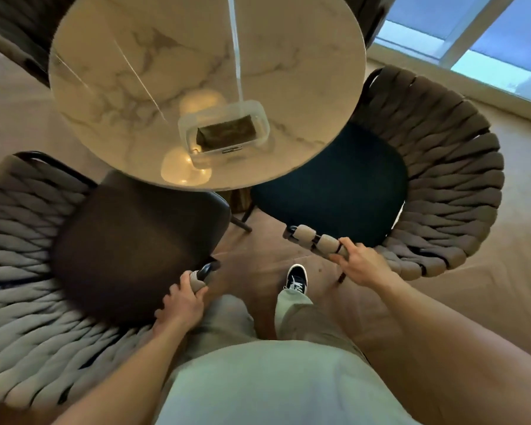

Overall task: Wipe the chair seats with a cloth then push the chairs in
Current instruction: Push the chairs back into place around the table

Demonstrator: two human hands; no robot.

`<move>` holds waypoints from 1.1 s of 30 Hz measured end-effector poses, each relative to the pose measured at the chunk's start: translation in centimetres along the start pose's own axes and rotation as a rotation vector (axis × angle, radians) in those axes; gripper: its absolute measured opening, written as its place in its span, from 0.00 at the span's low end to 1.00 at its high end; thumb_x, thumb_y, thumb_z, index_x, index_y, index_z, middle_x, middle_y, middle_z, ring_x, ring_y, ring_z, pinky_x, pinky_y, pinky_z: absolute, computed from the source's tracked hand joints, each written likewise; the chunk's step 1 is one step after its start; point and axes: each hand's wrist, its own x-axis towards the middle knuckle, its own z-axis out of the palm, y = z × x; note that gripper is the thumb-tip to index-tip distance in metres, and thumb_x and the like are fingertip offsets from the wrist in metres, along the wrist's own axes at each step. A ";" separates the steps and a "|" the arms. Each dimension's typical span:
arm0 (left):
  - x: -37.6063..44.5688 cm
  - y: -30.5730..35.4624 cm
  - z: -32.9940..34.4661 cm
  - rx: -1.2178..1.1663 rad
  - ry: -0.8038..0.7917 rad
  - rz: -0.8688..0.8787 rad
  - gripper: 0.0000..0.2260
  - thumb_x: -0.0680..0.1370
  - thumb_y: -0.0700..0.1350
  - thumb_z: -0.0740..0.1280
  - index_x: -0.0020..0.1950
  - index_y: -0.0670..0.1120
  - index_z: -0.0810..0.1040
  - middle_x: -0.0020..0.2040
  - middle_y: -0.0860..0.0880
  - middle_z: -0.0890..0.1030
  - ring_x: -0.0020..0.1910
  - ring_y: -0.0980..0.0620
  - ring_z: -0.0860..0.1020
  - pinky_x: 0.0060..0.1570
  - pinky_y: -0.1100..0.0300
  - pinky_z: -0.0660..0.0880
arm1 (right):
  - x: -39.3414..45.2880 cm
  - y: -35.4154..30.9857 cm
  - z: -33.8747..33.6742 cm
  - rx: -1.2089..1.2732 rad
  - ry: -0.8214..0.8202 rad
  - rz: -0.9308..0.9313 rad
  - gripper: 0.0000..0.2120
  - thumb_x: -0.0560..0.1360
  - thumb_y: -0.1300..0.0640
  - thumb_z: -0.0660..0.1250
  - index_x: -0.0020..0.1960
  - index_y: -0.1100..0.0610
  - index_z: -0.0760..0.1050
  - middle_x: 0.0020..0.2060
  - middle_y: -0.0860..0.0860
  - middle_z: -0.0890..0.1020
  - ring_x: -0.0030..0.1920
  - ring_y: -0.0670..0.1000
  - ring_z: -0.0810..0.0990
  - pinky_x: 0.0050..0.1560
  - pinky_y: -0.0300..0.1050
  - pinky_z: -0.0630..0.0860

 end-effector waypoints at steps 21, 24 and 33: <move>0.9 -0.2 -0.3 -0.021 -0.095 0.020 0.23 0.81 0.58 0.56 0.73 0.53 0.55 0.70 0.42 0.63 0.67 0.39 0.65 0.64 0.40 0.63 | -5.1 -4.0 4.6 0.075 0.101 0.208 0.17 0.79 0.41 0.54 0.65 0.45 0.63 0.52 0.54 0.77 0.56 0.59 0.75 0.60 0.59 0.69; 1.0 -0.2 -0.4 -0.032 -0.096 0.005 0.23 0.80 0.59 0.56 0.72 0.54 0.55 0.70 0.42 0.63 0.67 0.38 0.65 0.64 0.40 0.63 | -3.7 -1.9 3.6 0.089 0.128 0.222 0.18 0.79 0.43 0.55 0.67 0.42 0.62 0.52 0.53 0.77 0.55 0.58 0.75 0.61 0.60 0.68; 0.6 0.1 -0.1 -0.006 -0.037 -0.043 0.23 0.80 0.59 0.56 0.72 0.55 0.56 0.69 0.43 0.66 0.66 0.40 0.66 0.64 0.41 0.63 | 1.7 4.1 -2.1 -0.027 0.071 0.257 0.19 0.77 0.52 0.61 0.67 0.48 0.65 0.62 0.52 0.73 0.68 0.57 0.64 0.70 0.71 0.48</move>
